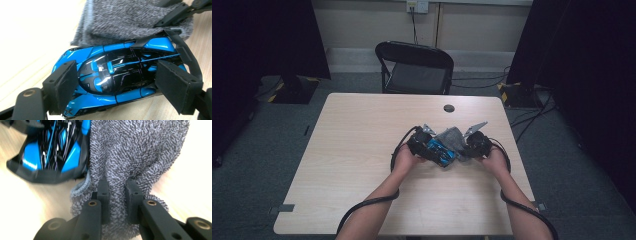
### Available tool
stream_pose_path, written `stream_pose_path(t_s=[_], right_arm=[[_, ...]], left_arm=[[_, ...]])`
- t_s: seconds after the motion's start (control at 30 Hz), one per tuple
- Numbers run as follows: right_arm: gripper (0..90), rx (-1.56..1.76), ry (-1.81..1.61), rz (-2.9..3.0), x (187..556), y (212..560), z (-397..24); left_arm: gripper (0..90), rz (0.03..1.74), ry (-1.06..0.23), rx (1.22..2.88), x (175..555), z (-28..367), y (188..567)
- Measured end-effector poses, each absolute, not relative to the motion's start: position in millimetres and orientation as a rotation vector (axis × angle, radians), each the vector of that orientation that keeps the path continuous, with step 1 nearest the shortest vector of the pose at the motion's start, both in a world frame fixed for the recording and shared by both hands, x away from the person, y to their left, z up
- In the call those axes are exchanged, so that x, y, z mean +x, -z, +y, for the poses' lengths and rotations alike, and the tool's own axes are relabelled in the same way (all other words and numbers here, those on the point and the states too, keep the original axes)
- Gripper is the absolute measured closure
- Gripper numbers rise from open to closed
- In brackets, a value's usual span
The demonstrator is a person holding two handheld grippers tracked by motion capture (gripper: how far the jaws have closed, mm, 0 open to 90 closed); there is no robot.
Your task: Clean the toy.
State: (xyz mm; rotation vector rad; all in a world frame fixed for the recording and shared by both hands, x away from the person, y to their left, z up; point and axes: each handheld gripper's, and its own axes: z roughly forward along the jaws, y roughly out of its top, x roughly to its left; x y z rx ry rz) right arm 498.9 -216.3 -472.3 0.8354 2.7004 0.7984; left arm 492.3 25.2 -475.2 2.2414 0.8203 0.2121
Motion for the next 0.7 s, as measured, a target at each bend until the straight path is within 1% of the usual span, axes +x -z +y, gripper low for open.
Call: stream_pose_path(t_s=[0.7], right_arm=[[76.9, 0.883, -0.806, 2.709, 467.4, 471.3, -247.9]], left_arm=[[18.5, 0.824, -0.211, 2.247, 492.1, 25.1, 474.8]])
